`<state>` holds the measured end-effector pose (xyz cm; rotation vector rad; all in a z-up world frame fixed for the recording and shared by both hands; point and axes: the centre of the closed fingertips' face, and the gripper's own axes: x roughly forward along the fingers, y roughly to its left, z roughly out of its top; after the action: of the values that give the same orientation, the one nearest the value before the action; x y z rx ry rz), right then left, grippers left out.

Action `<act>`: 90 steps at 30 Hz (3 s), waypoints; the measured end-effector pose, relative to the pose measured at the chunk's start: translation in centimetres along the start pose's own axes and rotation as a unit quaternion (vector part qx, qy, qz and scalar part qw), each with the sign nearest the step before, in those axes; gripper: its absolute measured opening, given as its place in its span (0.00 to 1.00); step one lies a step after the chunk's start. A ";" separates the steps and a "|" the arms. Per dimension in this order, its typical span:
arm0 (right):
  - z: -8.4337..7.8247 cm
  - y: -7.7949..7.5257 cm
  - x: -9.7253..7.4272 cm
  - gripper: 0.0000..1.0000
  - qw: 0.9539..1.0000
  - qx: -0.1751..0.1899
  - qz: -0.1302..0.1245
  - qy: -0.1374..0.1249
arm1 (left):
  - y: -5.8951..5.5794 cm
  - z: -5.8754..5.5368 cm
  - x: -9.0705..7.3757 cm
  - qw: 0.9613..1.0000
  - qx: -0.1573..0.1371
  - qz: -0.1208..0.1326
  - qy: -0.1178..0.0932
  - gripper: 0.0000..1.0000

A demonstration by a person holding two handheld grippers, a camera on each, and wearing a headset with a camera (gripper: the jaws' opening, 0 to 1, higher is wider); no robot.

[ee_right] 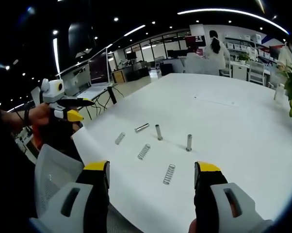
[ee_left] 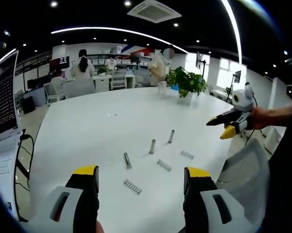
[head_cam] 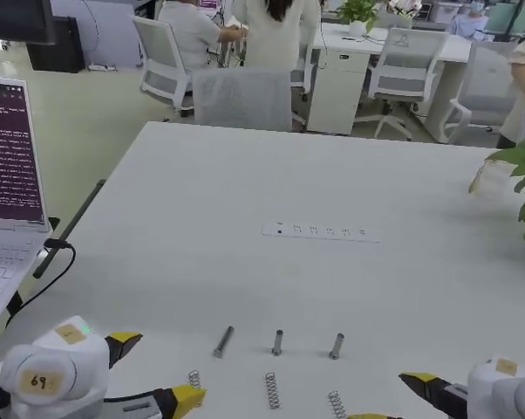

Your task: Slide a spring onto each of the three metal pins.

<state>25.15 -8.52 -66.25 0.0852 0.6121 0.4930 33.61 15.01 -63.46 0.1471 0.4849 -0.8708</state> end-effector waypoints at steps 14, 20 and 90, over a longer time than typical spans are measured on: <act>-0.3 0.0 -0.1 0.69 1.000 0.002 0.004 0.006 | 1.3 2.1 2.3 1.000 -0.001 -0.002 -0.015 0.67; -0.5 0.0 -0.1 0.69 1.000 0.005 0.006 0.007 | 1.9 2.6 3.2 1.000 0.010 -0.005 -0.012 0.66; -1.5 -1.8 -0.4 0.68 0.999 0.037 -0.007 0.018 | 4.9 -3.1 18.3 0.994 -0.043 -0.010 0.098 0.25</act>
<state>24.79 -10.42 -67.72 0.1420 0.6655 0.4593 46.28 6.37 -75.06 0.1498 0.7066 -0.8587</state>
